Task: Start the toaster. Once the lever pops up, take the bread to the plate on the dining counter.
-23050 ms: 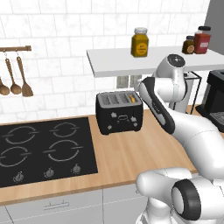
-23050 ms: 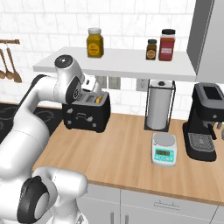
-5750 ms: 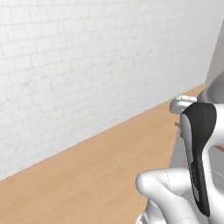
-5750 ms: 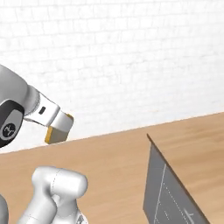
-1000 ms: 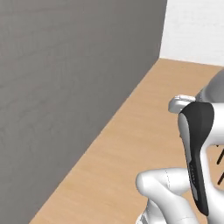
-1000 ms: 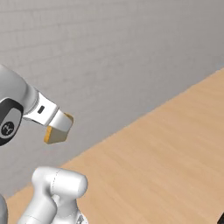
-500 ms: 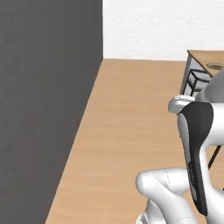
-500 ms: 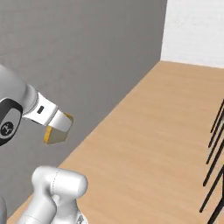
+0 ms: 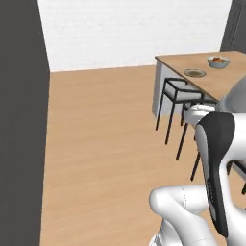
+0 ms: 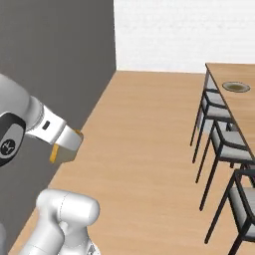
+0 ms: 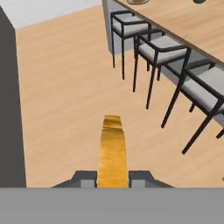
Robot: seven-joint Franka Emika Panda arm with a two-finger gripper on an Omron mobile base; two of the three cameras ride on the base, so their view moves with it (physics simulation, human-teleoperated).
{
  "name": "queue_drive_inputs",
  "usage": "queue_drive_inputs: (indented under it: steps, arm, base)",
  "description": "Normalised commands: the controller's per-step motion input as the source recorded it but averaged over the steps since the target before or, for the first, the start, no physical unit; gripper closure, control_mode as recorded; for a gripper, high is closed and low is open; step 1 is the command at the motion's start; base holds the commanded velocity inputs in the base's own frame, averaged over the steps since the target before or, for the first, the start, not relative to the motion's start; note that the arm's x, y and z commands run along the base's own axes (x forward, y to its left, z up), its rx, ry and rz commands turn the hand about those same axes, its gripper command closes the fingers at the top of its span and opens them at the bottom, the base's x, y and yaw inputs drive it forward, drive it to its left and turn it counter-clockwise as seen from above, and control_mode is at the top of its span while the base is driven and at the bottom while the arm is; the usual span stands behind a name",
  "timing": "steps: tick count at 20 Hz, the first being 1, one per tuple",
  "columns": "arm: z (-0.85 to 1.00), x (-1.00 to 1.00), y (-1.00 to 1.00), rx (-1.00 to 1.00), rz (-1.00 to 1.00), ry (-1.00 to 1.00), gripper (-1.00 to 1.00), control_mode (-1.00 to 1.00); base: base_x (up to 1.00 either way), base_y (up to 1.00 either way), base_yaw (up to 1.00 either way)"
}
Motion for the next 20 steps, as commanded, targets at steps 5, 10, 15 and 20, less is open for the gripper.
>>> queue_drive_inputs:
  steps: [5,10,15,20]
  arm:
    - [0.00,0.00,0.00,0.00,0.00,0.00,1.00,1.00]
    - [0.00,0.00,0.00,0.00,0.00,0.00,1.00,1.00]
    - [0.00,0.00,0.00,0.00,0.00,0.00,1.00,1.00]
    - [0.00,0.00,0.00,0.00,0.00,0.00,1.00,1.00]
  base:
    - [1.00,0.49,-0.51]
    - [1.00,0.50,-0.49]
    - [0.99,0.56,-0.48]
    - [0.90,0.67,-0.47]
